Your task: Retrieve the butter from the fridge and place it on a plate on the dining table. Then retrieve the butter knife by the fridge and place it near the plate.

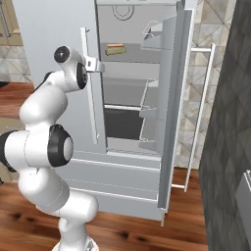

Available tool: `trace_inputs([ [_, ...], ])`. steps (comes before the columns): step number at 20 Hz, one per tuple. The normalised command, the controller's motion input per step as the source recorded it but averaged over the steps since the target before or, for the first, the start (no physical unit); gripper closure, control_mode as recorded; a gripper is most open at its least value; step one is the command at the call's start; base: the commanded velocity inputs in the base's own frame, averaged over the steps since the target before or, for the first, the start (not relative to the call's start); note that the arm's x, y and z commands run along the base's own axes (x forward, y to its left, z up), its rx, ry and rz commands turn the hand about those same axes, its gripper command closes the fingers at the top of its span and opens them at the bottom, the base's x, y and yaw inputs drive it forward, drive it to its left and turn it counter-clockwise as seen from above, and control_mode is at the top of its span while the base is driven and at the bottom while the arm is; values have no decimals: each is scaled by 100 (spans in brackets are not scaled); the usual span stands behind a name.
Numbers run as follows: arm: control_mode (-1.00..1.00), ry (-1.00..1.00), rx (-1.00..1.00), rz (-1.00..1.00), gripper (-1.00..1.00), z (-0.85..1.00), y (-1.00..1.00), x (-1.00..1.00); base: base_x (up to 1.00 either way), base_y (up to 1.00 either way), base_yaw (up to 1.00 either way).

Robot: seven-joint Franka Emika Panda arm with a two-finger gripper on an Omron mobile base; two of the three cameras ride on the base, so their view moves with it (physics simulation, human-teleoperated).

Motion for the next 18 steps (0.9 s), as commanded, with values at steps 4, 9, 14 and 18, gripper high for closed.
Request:
trace_inputs([
  [4, -100, 0, -2, 0, 100, 0, 9, -21, 0, 0, 0],
  [9, -100, 0, -1, -1, 100, 0, 12, -49, 0, 0, 0],
  [14, -100, 0, 0, -9, 100, 0, 25, -53, 0, 0, 0],
  [18, -100, 0, 0, -14, 100, 0, 40, -54, 0, 0, 0],
])
